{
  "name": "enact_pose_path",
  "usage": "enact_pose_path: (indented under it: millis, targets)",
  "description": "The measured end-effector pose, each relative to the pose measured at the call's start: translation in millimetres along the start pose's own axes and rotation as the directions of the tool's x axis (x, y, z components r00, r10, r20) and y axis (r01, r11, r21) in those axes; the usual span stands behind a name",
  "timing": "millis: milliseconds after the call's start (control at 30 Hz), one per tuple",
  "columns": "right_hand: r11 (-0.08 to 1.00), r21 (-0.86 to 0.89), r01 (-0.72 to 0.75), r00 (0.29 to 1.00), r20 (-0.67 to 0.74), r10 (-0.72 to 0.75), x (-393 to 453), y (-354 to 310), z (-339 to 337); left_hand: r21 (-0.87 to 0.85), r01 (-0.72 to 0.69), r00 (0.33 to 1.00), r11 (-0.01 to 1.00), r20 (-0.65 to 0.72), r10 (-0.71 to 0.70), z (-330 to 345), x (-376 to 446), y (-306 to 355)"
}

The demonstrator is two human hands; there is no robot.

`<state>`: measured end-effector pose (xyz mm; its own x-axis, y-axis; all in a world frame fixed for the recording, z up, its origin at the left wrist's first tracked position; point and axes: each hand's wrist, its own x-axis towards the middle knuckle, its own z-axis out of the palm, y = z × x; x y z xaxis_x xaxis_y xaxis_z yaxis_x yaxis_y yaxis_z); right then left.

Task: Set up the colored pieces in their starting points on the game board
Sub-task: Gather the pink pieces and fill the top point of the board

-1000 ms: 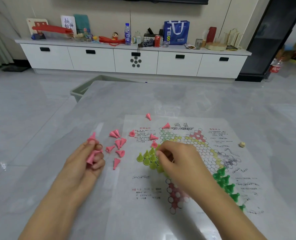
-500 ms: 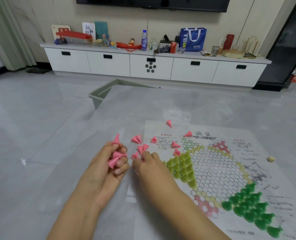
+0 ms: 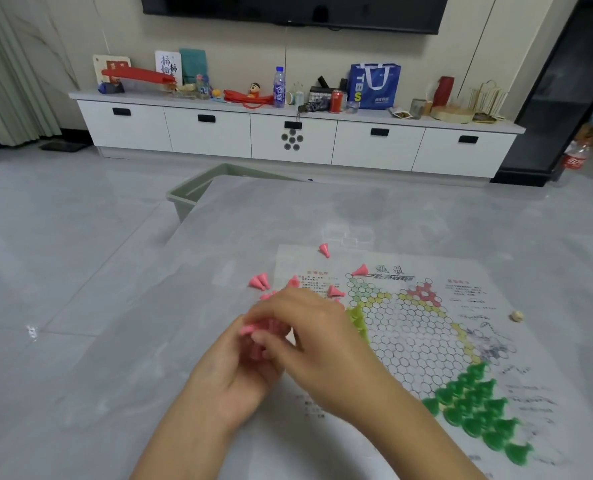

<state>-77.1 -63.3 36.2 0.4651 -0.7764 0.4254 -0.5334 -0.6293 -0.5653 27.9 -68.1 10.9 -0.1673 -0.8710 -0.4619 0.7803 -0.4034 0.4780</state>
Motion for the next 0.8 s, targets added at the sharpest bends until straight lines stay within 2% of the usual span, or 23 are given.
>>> enact_pose_path:
  millis: [67,133,233,333,400,467,533,633,733,800]
  targets:
    - [0.995,-0.098,0.036,0.995,0.093,-0.027,-7,6,2,-0.064,0.044,0.999,0.997,-0.017,-0.045,6,1,-7]
    - [0.991,-0.136,0.014,0.99,0.142,0.006,-11,11,-1,-0.065,0.095,0.995,0.993,-0.027,-0.097,10,3,-10]
    - [0.993,-0.115,-0.03,0.99,0.136,0.045,-16,14,-13,-0.056,0.145,0.989,0.988,-0.001,-0.145,16,4,-15]
    - [0.984,-0.005,-0.176,0.983,-0.045,0.176,-19,18,-28,-0.014,0.145,0.989,0.989,-0.005,-0.146,22,5,-21]
    - [0.941,0.038,-0.336,0.923,-0.186,0.337,-21,25,-37,0.086,0.123,0.992,0.989,-0.024,-0.121,26,4,-28]
    - [0.872,0.097,-0.481,0.846,-0.21,0.49,-24,32,-43,0.193,0.093,0.996,0.977,-0.003,-0.095,28,3,-35]
    - [0.796,0.219,-0.563,0.793,-0.125,0.596,-28,34,-47,0.29,0.063,0.996,0.955,0.038,-0.078,29,1,-41]
    - [0.676,0.476,-0.563,0.781,0.04,0.623,-33,29,-52,0.346,0.069,0.989,0.936,0.103,-0.11,32,-3,-45]
    - [0.565,0.62,-0.544,0.774,0.112,0.623,-39,29,-58,0.286,0.117,0.98,0.951,0.122,-0.157,35,-3,-46]
    - [0.539,0.646,-0.541,0.772,0.129,0.622,-43,29,-58,0.25,0.157,0.975,0.956,0.114,-0.19,37,-1,-48]
